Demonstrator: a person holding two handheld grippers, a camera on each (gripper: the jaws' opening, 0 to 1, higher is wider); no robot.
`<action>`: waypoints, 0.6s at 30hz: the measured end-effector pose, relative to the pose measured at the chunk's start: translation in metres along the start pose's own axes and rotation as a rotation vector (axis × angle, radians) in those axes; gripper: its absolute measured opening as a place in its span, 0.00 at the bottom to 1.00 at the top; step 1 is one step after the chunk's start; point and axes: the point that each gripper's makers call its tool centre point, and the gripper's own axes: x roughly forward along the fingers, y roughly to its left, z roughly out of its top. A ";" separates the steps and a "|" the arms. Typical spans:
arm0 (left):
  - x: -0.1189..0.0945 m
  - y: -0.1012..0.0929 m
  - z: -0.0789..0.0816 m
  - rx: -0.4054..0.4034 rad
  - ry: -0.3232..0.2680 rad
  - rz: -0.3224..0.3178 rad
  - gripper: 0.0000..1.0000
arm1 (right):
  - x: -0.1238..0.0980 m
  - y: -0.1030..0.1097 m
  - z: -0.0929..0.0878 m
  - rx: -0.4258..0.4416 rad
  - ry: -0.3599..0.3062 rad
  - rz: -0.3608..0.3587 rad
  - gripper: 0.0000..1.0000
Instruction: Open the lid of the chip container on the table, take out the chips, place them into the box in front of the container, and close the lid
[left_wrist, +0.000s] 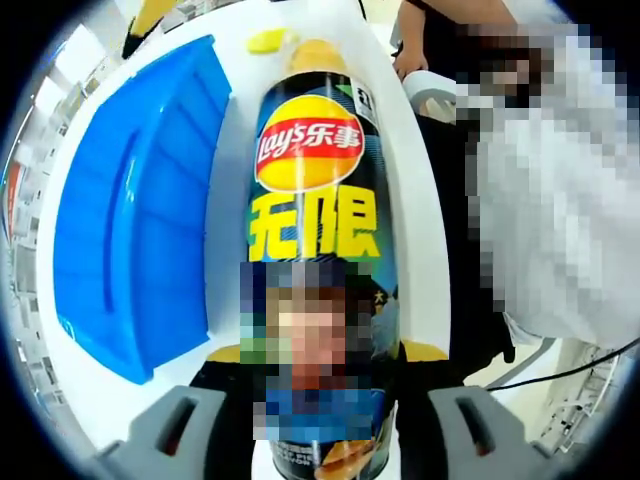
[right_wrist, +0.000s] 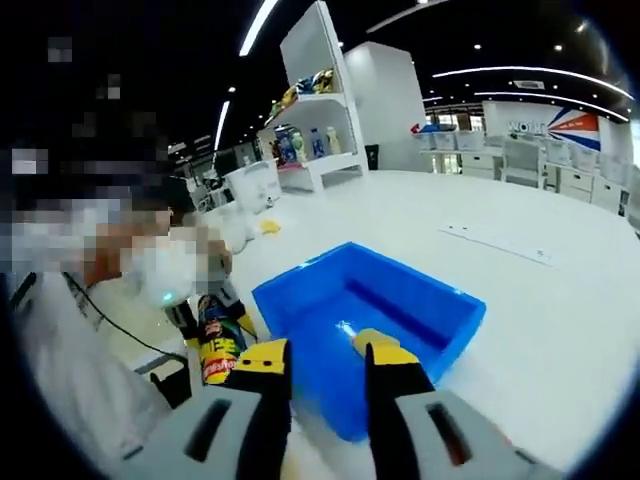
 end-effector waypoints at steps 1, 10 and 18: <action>0.000 0.000 0.000 0.000 0.000 0.000 0.55 | -0.006 0.000 -0.004 -0.009 -0.006 0.001 0.29; 0.000 0.000 0.000 0.005 0.010 -0.004 0.55 | -0.043 0.008 -0.023 -0.122 -0.069 0.051 0.30; 0.000 -0.001 0.000 0.007 0.011 -0.004 0.55 | -0.073 0.014 -0.047 -0.223 -0.135 0.070 0.30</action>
